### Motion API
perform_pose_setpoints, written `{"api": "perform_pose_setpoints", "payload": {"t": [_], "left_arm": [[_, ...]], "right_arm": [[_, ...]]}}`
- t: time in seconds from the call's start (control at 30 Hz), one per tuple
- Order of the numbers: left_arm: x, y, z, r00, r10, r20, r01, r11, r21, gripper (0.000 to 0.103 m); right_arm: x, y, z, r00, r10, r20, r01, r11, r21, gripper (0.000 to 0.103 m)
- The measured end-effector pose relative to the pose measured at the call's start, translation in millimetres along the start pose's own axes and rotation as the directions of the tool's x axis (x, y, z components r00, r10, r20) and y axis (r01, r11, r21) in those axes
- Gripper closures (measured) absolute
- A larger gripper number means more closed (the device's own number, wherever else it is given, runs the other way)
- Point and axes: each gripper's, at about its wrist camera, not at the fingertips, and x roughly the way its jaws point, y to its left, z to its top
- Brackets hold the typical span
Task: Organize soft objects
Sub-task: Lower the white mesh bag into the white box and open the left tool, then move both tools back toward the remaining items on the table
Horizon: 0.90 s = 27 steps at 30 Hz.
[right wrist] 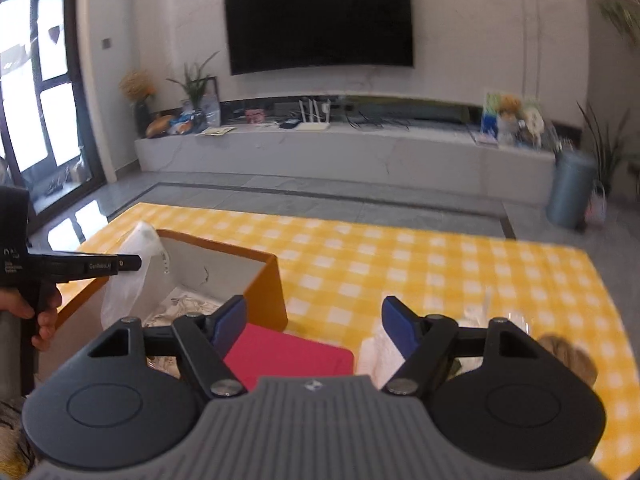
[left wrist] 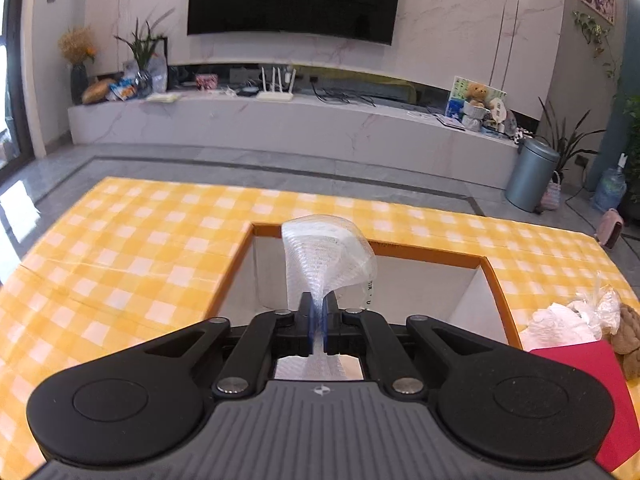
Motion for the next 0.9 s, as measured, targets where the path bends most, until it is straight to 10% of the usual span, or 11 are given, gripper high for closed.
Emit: {"api": "perform_pose_setpoints", "payload": {"t": [0.03, 0.1, 0.17, 0.23, 0.37, 0.53, 0.9], "left_arm": [[1, 0, -1, 1.0, 0.006, -0.009, -0.006, 1.0, 0.001, 0.097], [0, 0, -2, 1.0, 0.022, -0.016, -0.022, 1.0, -0.005, 0.094], [-1, -2, -2, 0.999, 0.03, -0.013, -0.03, 0.999, -0.018, 0.069], [-6, -5, -2, 0.999, 0.032, 0.023, -0.032, 0.999, -0.031, 0.015], [-16, -25, 1, 0.997, -0.082, -0.011, 0.082, 0.995, 0.048, 0.049], [-32, -42, -6, 0.988, -0.003, 0.156, -0.016, 0.992, 0.121, 0.011], [-49, -43, -5, 0.987, 0.091, 0.136, -0.11, 0.983, 0.146, 0.008]], "right_arm": [[0, -2, -2, 1.0, 0.002, -0.002, -0.002, 1.0, 0.003, 0.033], [-1, -5, -5, 1.0, 0.005, -0.001, -0.005, 1.0, 0.004, 0.033], [-2, -8, -6, 1.0, 0.006, 0.002, -0.006, 1.0, 0.01, 0.033], [1, -11, -7, 1.0, 0.001, 0.002, -0.001, 1.0, 0.022, 0.033], [5, -13, -10, 1.0, 0.0, -0.007, 0.0, 0.999, 0.042, 0.035], [4, -8, -15, 0.999, 0.032, -0.006, -0.032, 0.999, 0.008, 0.035], [6, -13, -21, 0.999, 0.016, -0.029, -0.015, 1.0, 0.022, 0.034]]}}
